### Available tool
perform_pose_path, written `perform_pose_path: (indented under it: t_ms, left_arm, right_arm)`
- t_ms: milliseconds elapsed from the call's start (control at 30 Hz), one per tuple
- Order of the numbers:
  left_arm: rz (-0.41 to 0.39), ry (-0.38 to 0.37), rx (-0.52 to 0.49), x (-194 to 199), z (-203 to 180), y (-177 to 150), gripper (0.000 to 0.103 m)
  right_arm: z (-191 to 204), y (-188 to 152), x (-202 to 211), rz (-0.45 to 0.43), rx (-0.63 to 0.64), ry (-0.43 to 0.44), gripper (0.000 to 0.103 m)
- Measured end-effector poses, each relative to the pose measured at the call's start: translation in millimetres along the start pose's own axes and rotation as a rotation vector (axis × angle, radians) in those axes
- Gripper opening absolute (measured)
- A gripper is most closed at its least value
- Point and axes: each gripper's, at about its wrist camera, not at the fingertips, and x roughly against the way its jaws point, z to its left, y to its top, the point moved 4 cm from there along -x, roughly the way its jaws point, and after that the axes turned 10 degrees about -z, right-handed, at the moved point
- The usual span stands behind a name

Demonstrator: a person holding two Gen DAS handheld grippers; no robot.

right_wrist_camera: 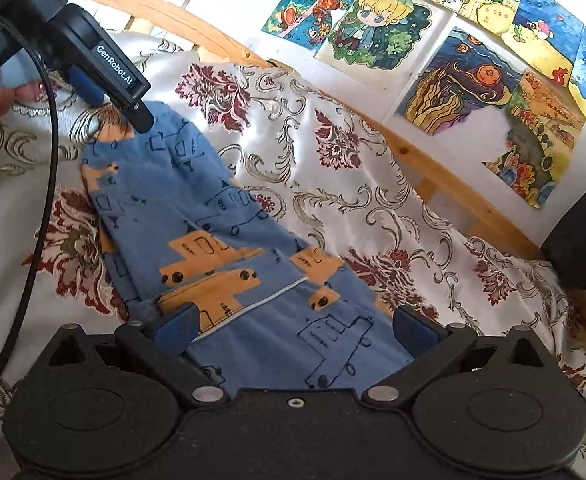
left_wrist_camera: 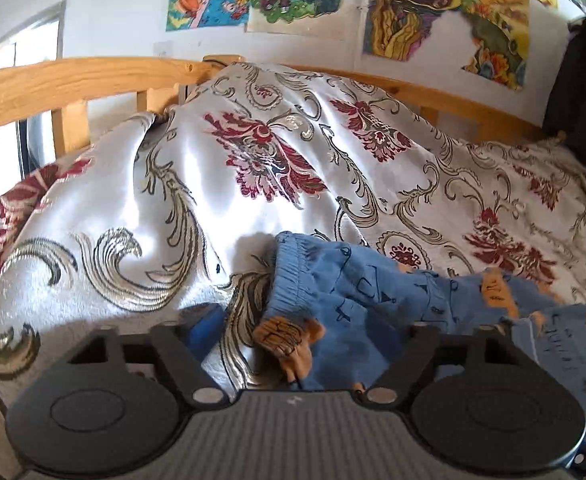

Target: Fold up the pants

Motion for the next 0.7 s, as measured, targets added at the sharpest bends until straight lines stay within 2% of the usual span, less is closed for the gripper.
perform_pose_path:
  t_ms: [33, 67, 133, 200, 267, 400, 500, 533, 600, 700]
  left_arm:
    - [0.005, -0.005, -0.017, -0.5, -2.5, -0.7, 0.054]
    - [0.021, -0.006, -0.039, -2.1, -5.1, -1.9, 0.042]
    - [0.026, 0.026, -0.098, -4.5, -10.9, -4.0, 0.029]
    - [0.001, 0.04, -0.165, -1.9, -18.8, -3.3, 0.027]
    - [-0.034, 0.068, -0.273, 2.9, -31.7, -3.2, 0.026]
    - [-0.113, 0.066, -0.483, 14.2, -62.9, -7.0, 0.026]
    - [-0.144, 0.06, -0.582, 15.6, -79.9, -9.9, 0.027]
    - [-0.139, 0.064, -0.578, 13.8, -80.3, -9.6, 0.028]
    - [-0.093, 0.082, -0.503, 6.6, -69.9, -7.2, 0.03]
    - [0.032, 0.089, -0.265, -5.9, -33.4, -6.3, 0.03]
  right_arm:
    - [0.4, -0.8, -0.7, 0.001, -0.003, 0.0, 0.102]
    - [0.4, -0.7, -1.4, 0.002, -0.008, 0.0, 0.102]
    - [0.2, -1.5, -2.4, 0.005, -0.013, 0.001, 0.102]
    - [0.4, -2.3, -1.6, 0.005, -0.013, 0.0, 0.102]
    - [0.8, -2.1, -1.9, 0.005, -0.008, -0.001, 0.102]
    - [1.4, -2.4, -1.9, 0.005, -0.004, -0.002, 0.102]
    - [1.2, -2.7, -2.2, 0.007, -0.008, 0.001, 0.102]
    - [0.5, -2.6, -2.4, 0.007, -0.01, 0.002, 0.102]
    - [0.0, -2.7, -2.5, 0.009, -0.014, 0.004, 0.102]
    - [-0.7, -2.6, -3.3, 0.011, -0.02, 0.007, 0.102]
